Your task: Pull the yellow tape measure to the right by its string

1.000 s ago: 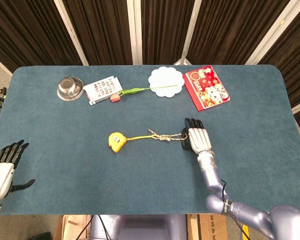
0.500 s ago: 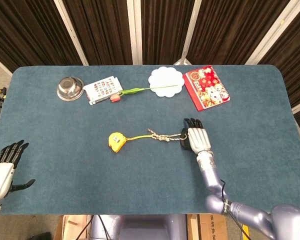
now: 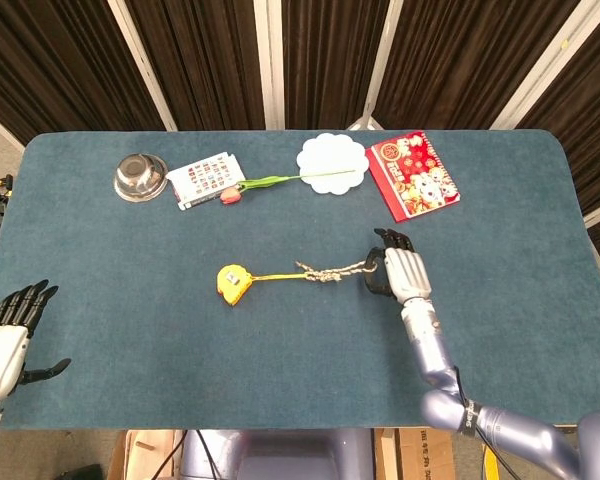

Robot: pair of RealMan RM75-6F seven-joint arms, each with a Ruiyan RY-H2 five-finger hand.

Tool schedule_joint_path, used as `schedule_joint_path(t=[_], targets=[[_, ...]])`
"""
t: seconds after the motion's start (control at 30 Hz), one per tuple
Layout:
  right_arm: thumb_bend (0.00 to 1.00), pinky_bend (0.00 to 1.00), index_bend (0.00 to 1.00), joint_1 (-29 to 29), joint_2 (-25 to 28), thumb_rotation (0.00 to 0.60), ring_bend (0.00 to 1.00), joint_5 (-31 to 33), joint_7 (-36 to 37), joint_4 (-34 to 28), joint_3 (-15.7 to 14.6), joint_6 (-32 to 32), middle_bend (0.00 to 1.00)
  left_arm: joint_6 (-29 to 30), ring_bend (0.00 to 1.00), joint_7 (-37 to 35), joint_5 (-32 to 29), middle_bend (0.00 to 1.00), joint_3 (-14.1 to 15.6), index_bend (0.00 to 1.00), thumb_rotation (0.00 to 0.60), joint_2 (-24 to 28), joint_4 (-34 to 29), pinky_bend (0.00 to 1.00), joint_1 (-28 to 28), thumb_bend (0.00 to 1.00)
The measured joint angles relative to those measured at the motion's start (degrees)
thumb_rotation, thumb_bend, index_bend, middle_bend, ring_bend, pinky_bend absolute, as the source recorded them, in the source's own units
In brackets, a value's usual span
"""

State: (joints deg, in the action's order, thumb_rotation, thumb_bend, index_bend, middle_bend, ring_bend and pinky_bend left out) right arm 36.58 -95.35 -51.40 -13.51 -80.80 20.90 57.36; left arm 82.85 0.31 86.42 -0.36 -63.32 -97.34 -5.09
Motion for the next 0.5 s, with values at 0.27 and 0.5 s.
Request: schedule_joint_path(t=[0.27,0.5], targets=[[0.46,0.0,0.63,-1.6,4.97,0.6,0.0,4.76,-0.83,-6.15,1.39,1.14,0.14,0.13,0.0,-0.04,0.19,0.0,0.1,0.0,0.6,0.02,0.05,0.0,0.07,0.0],[0.46,0.0,0.63,-3.49,9.49,0.6,0.0,7.97,-0.5,-10.7,2.15,2.35,0.14,0.3,0.0,-0.05,0.48,0.0,0.2,0.0,0.6,0.09,-0.03,0.0,0.13,0.0]])
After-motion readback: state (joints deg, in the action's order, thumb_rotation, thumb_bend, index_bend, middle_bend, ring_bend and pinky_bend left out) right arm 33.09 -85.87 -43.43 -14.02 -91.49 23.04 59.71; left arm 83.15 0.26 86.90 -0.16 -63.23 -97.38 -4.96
